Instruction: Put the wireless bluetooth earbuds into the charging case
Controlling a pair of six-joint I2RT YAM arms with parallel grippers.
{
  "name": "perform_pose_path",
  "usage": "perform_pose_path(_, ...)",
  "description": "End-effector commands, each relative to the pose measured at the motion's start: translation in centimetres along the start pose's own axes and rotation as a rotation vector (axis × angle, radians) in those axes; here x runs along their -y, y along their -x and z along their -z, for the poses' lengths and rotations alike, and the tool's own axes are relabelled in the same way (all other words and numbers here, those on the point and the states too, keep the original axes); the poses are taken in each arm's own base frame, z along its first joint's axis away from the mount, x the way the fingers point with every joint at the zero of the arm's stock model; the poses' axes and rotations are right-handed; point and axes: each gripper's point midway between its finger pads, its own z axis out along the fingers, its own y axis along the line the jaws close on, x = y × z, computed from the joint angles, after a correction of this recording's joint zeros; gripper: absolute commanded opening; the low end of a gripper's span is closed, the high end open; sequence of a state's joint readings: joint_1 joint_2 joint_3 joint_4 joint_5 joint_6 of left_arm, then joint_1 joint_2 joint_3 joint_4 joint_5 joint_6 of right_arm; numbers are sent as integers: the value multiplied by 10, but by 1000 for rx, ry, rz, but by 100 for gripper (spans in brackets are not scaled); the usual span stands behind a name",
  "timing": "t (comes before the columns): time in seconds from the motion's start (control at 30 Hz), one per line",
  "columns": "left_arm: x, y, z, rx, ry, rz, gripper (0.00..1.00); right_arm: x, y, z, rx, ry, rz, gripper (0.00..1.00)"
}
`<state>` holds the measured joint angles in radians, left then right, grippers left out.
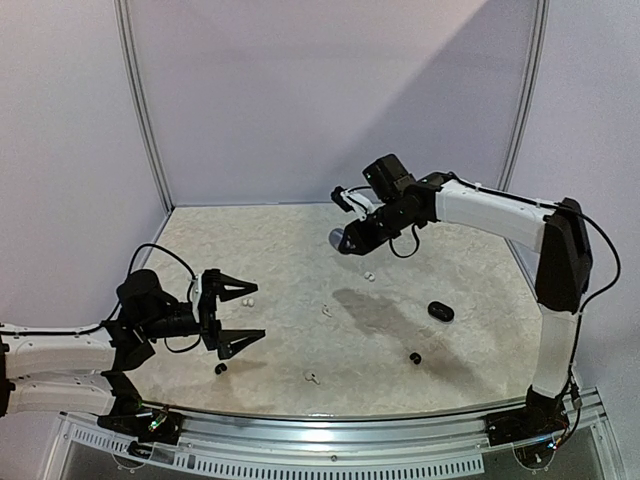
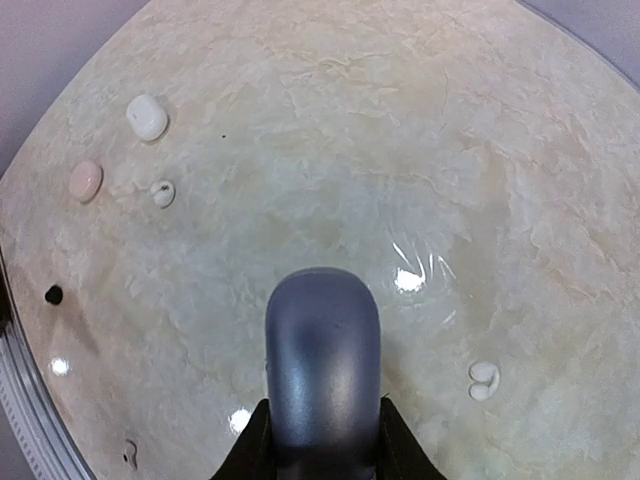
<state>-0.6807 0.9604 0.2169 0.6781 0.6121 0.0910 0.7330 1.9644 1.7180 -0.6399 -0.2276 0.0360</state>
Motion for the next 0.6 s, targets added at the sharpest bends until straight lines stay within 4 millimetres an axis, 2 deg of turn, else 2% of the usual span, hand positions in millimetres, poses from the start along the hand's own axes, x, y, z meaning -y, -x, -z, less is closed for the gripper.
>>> perform_pose_path(0.0,-1,1,3,12,28,12,99,-13,-12,-45,-110,111,-91,2)
perform_pose_path(0.13,-2,-1,6,6,46,14,99,2,-19,-80,-130,173,-186,5)
perform_pose_path(0.3,-2,0,7,13,48,13,99,3,-20,-102,-154,220,-226,7)
perform_pose_path(0.37,-2,0,7,13,52,12,99,5,-33,-115,-196,226,-252,9)
perform_pose_path(0.5,-3,0,8,12,59,12,99,6,-50,-127,-245,237,-286,12)
perform_pose_path(0.57,-3,1,8,15,61,10,99,7,-55,-129,-260,236,-300,18)
